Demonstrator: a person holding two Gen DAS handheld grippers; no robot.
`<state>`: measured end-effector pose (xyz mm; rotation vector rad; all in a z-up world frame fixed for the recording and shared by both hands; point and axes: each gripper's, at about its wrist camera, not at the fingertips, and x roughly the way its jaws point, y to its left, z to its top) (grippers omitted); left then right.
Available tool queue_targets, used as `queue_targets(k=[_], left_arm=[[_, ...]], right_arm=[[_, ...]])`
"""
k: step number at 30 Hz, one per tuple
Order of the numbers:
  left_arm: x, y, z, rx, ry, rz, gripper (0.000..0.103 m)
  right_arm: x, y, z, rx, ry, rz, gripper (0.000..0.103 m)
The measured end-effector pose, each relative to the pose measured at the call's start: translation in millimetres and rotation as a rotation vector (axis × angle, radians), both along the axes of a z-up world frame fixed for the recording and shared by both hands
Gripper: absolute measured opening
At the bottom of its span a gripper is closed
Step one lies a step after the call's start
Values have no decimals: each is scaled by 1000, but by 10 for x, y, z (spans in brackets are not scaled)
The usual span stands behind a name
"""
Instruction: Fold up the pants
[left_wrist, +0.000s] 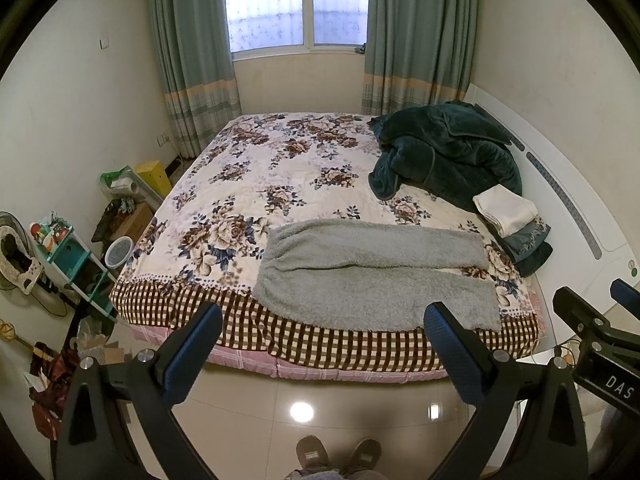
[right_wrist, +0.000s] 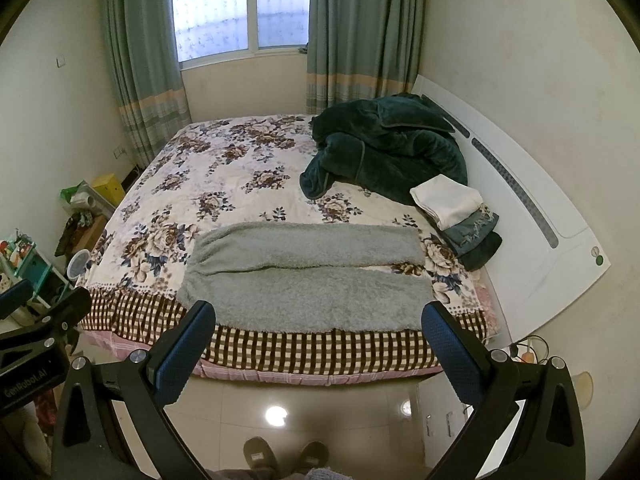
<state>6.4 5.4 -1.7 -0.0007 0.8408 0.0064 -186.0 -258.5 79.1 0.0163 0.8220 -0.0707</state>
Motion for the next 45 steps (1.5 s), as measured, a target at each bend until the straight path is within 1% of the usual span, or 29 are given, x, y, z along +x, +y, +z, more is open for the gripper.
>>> queue_targets(k=[5, 6, 10, 14, 19, 21, 25, 27, 30, 34, 37, 42, 45], left_arm=[[7, -2, 12, -3, 2, -1, 103], [20, -1, 12, -2, 2, -1, 103], [16, -1, 10, -2, 3, 2, 103], [31, -14, 11, -3, 5, 4, 103], [89, -83, 6, 4, 12, 15, 103], [159, -132, -23, 15, 5, 34, 103], [260, -275, -126, 43, -13, 67, 103], [376, -349, -188, 60, -12, 87, 103], [521, -425, -275, 68, -13, 105, 103], [734, -527, -408, 78, 8, 121, 103], [975, -568, -539, 76, 34, 126, 103], [1590, -638, -824, 66, 96, 122, 103], [2038, -646, -1020, 56, 140, 119, 103]], right_arm=[[0, 43, 37, 0, 1, 0, 103], [-7, 0, -5, 0, 0, 0, 103], [26, 112, 70, 5, 7, 3, 103], [41, 131, 61, 8, 14, 4, 103], [136, -17, -63, 12, 27, -5, 103], [209, -185, -191, 8, 30, -16, 103], [398, -382, -355, -3, 38, -41, 103], [540, -581, -486, -2, 42, -46, 103], [729, -730, -626, -7, 50, -44, 103], [1031, -921, -821, -15, 68, -54, 103], [1337, -1040, -972, -7, 92, -65, 103], [1941, -1211, -1237, -11, 119, -107, 103], [2461, -1322, -1467, 3, 164, -152, 103]])
